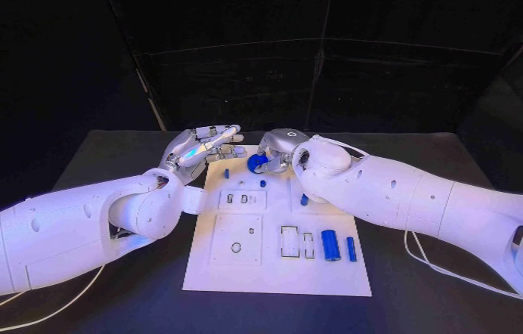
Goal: Assemble the parts on the task board
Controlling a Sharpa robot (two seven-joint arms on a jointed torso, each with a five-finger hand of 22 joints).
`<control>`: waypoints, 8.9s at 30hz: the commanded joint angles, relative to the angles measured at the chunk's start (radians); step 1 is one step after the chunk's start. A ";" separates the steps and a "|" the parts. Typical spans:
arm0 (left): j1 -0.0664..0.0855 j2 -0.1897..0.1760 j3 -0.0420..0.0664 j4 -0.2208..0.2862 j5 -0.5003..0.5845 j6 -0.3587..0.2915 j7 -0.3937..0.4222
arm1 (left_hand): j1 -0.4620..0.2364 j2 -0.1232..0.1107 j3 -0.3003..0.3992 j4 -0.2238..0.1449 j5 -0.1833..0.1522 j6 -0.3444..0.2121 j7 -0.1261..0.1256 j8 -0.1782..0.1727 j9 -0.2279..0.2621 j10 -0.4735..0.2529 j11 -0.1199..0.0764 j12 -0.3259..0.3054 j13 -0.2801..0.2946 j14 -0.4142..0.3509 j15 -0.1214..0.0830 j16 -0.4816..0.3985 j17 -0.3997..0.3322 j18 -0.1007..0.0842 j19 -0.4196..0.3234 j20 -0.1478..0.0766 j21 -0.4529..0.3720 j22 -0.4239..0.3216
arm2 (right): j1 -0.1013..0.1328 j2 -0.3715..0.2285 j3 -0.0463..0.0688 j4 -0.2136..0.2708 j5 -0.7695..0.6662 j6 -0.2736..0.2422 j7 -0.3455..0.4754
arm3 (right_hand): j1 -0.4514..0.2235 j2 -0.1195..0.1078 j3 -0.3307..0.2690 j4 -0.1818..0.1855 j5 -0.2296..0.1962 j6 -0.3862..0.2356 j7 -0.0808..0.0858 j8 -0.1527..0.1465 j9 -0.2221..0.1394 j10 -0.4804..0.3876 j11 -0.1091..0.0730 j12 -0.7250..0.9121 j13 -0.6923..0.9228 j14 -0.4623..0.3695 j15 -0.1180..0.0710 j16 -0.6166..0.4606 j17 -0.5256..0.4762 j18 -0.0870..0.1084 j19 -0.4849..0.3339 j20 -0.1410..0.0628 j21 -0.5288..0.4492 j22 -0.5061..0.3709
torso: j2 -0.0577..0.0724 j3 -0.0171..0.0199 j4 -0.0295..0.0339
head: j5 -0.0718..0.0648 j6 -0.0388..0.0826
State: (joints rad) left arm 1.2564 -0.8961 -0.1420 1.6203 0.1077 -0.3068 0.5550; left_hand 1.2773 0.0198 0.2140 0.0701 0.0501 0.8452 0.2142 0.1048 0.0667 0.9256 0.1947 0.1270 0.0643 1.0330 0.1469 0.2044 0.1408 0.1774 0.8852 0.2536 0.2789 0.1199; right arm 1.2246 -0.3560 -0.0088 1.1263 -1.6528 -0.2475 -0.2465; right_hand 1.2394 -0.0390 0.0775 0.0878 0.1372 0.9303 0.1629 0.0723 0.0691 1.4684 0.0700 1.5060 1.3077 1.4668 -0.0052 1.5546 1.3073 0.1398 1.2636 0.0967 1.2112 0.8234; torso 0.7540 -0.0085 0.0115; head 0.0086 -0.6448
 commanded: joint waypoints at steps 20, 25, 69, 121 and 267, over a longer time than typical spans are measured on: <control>0.004 -0.003 0.000 0.003 -0.006 0.015 0.000 | -0.004 0.008 0.004 -0.003 -0.001 0.002 0.039 -0.005 -0.001 -0.004 0.005 -0.005 -0.001 0.008 -0.001 -0.005 0.002 0.004 0.008 -0.001 -0.005 -0.001 | 0.002 -0.015 0.000 0.004 0.034 0.046 -0.020 | -0.038 0.036 -0.021 0.064 0.047 -0.013 0.005 -0.008 -0.001 0.052 0.011 0.001 0.191 0.097 0.009 0.007 0.232 -0.009 0.000 0.010 0.008 0.009 | 0.000 0.0010 -0.0001 | 0.001 -0.001; 0.005 -0.005 0.000 0.003 -0.006 0.015 0.000 | -0.004 0.008 0.004 -0.003 -0.001 0.002 0.039 -0.005 -0.001 -0.004 0.005 -0.005 -0.001 0.008 -0.001 -0.005 0.002 0.004 0.008 -0.001 -0.005 -0.001 | 0.002 -0.045 0.000 0.029 0.056 -0.089 0.021 | -0.026 0.037 -0.021 0.066 0.089 -0.015 0.007 -0.008 -0.001 0.053 0.013 0.002 0.193 0.097 0.011 0.007 0.233 -0.009 0.002 0.012 0.012 0.012 | -0.002 0.0015 -0.0030 | 0.003 0.002; -0.004 0.006 0.000 -0.015 -0.005 0.027 -0.009 | -0.001 0.009 0.011 -0.015 -0.001 0.002 0.037 -0.008 -0.001 -0.004 0.004 -0.006 -0.001 0.008 -0.001 -0.009 0.002 0.004 0.010 -0.001 -0.008 -0.004 | -0.005 -0.455 -0.002 0.122 0.453 -0.063 0.357 | 0.140 0.001 -0.106 -0.051 0.127 -0.044 0.007 -0.007 -0.001 0.024 0.012 -0.031 0.160 0.086 0.009 -0.011 0.182 0.000 -0.033 0.010 -0.027 -0.052 | -0.012 0.0130 -0.0240 | -0.056 0.013; -0.005 0.010 0.000 -0.024 -0.005 0.030 -0.010 | 0.003 0.007 0.015 -0.027 -0.001 0.003 0.037 -0.010 -0.001 -0.004 0.004 -0.007 -0.001 0.009 -0.001 -0.011 0.003 0.004 0.011 -0.001 -0.009 -0.006 | -0.037 -0.381 -0.001 0.013 0.426 0.008 0.332 | 0.143 0.063 -0.093 -0.074 0.097 0.052 -0.007 0.033 0.008 0.037 0.000 -0.016 0.176 0.089 0.000 -0.007 0.196 -0.002 -0.022 0.004 -0.017 -0.040 | -0.013 0.0150 -0.0253 | -0.057 -0.002; 0.007 0.018 0.000 -0.057 -0.005 -0.003 0.008 | -0.003 0.008 0.022 -0.039 -0.001 0.005 0.038 -0.013 -0.001 -0.002 0.005 -0.009 -0.001 0.008 0.000 -0.017 0.003 0.004 0.012 -0.001 -0.014 -0.010 | -0.069 -0.089 -0.001 0.298 0.225 -0.067 -0.087 | 0.128 0.115 0.073 -0.175 -0.008 0.163 -0.047 0.059 0.010 0.034 -0.036 -0.026 0.170 0.091 -0.032 -0.005 0.205 -0.001 -0.019 -0.027 -0.019 -0.049 | -0.031 0.0018 -0.0264 | 0.078 -0.057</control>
State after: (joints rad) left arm 1.2618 -0.8798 -0.1421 1.5620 0.1078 -0.3051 0.5427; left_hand 1.2737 0.0234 0.2362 0.0370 0.0501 0.8452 0.2142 0.0972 0.0668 0.9220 0.1984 0.1235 0.0644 1.0365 0.1434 0.1927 0.1429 0.1774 0.8922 0.2537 0.2712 0.1108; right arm 1.1552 -0.4488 -0.0103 1.4265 -1.3918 -0.3363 -0.3105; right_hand 1.3743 0.0752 0.1385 -0.0911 0.1226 1.0707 0.1321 0.1246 0.0784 1.4665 0.0392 1.4851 1.3101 1.4633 -0.0305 1.5501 1.3074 0.1398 1.2474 0.0729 1.1958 0.7757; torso 0.7233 -0.0062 -0.0153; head 0.0826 -0.7010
